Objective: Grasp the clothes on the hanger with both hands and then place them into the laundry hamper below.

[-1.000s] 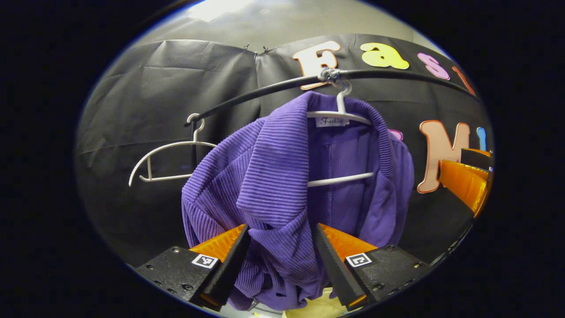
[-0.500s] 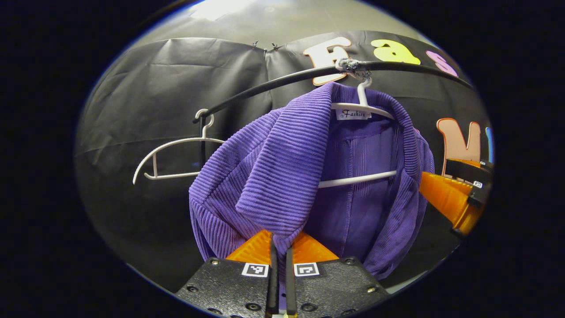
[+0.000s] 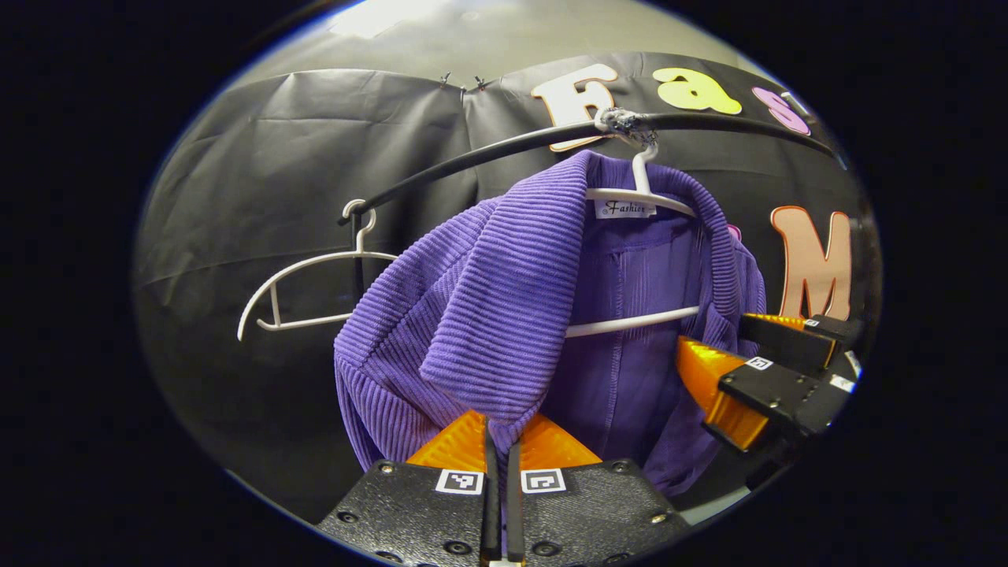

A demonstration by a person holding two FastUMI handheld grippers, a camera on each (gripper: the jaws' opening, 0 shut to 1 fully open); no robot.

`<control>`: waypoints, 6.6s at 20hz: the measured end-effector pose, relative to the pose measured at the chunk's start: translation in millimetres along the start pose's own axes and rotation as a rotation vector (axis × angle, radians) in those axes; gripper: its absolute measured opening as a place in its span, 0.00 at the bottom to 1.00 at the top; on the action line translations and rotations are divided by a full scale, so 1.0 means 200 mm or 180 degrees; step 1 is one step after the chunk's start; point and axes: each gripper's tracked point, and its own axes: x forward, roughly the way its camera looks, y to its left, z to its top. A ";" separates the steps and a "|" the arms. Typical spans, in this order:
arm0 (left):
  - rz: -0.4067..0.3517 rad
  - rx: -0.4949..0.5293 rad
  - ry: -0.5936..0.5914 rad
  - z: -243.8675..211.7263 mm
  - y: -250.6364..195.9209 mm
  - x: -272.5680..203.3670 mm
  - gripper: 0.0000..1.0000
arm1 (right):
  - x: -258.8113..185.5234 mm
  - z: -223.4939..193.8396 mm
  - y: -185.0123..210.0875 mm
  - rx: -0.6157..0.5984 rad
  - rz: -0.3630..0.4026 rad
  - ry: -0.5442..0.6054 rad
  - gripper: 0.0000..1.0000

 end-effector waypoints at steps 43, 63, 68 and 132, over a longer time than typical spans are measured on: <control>0.0664 0.0085 -0.0751 0.64 0.78 -0.10 0.00 | -0.06 0.48 -0.37 0.0050 -0.0810 -0.0447 0.03; 0.0399 0.0063 -0.0321 0.05 0.58 0.10 0.05 | 0.01 0.59 -0.50 -0.0167 -0.1053 -0.0727 0.03; 0.0260 0.0038 -0.0282 0.02 0.44 0.12 0.03 | 0.02 0.56 -0.63 -0.0271 -0.1227 -0.0734 0.03; -0.1804 -0.0875 0.2140 -1.14 -0.83 -0.07 0.07 | -0.38 -1.14 -0.28 -0.0160 -0.0149 0.1956 0.04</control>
